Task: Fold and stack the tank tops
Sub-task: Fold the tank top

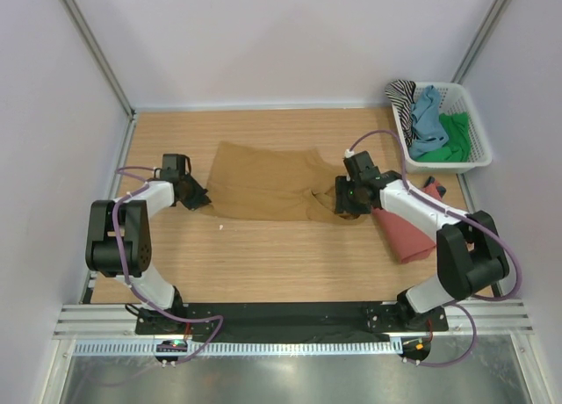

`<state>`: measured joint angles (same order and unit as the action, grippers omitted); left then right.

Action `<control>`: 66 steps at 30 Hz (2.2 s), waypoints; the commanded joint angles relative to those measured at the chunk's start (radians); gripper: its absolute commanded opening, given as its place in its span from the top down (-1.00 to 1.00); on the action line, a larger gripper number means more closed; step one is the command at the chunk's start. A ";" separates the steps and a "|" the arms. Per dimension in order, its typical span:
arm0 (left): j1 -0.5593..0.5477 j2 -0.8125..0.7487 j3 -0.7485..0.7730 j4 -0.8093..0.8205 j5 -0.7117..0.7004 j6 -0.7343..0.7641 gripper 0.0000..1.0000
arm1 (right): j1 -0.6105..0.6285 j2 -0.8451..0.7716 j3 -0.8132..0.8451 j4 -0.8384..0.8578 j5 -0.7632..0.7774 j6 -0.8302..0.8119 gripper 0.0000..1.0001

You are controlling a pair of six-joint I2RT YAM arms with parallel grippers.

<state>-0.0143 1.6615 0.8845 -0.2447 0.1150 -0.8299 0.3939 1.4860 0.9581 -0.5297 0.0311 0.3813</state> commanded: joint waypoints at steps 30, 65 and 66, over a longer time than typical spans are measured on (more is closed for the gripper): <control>0.010 -0.046 0.016 -0.027 -0.066 0.015 1.00 | -0.110 0.046 0.044 -0.043 -0.177 0.021 0.95; 0.039 -0.092 0.151 0.021 -0.134 -0.054 -0.31 | -0.147 0.218 0.375 0.075 -0.134 0.050 0.02; 0.040 -0.054 0.186 0.044 -0.118 -0.054 -0.30 | -0.145 0.230 0.389 0.094 -0.143 0.060 0.00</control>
<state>0.0200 1.5604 0.9661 -0.2787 0.0002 -0.8639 0.2405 1.6783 1.2873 -0.5148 -0.1143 0.4232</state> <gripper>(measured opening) 0.653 0.492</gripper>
